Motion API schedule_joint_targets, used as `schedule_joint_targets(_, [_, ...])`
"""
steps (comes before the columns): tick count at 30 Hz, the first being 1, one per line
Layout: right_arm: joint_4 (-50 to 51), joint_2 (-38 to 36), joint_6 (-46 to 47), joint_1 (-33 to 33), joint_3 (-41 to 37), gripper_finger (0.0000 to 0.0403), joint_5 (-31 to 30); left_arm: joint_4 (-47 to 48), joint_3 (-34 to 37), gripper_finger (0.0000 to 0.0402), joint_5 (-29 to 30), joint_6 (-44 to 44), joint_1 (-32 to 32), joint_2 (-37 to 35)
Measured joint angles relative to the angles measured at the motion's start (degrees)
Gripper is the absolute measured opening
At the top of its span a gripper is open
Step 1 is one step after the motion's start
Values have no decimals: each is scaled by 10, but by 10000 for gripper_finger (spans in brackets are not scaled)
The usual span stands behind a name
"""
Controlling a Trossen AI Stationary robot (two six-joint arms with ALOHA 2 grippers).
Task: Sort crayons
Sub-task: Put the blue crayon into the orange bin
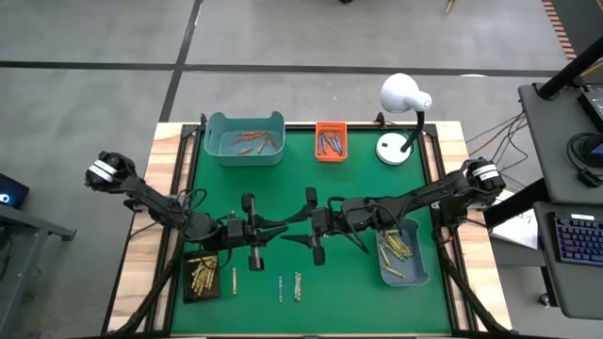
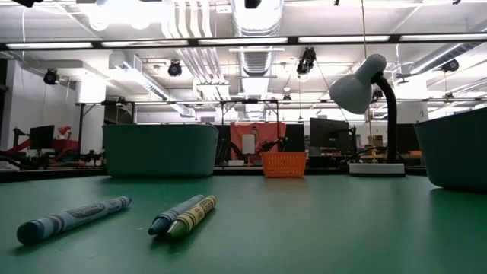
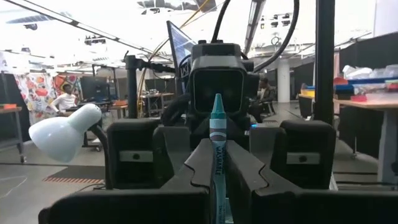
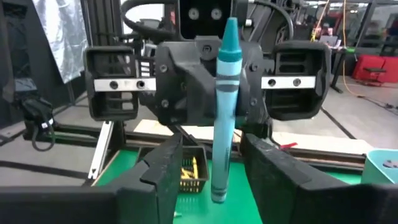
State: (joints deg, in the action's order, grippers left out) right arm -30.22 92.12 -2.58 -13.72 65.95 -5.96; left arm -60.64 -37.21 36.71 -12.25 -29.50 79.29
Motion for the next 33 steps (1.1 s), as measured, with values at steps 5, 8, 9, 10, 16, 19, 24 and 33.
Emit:
schedule_joint_targets(5, [-1, 0, 0, 0, 1, 111, 0, 0, 4, 0, 1, 10, 0, -4])
schedule_joint_targets(8, [-1, -2, -1, 0, 1, 66, -1, 0, 5, 1, 2, 23, 0, -4])
schedule_joint_targets(9, [-1, -2, -1, 1, 1, 51, -2, 0, 5, 4, 1, 24, 0, -4])
schedule_joint_targets(10, [-1, -3, -3, 1, 1, 36, -2, 0, 5, 9, 1, 25, 1, -4])
schedule_joint_targets(16, [9, -7, -10, 2, 1, 21, -3, 8, 6, 65, 2, 25, -1, -12])
schedule_joint_targets(19, [74, -15, 0, 6, 13, 20, -38, 33, 6, 99, 4, 25, -3, -27])
schedule_joint_targets(24, [301, -21, 38, 33, 67, 19, -158, 102, 6, 147, 46, 40, -7, -69])
schedule_joint_targets(33, [583, -21, 203, 187, 112, 19, -251, 181, 6, 175, 189, 96, -8, -108])
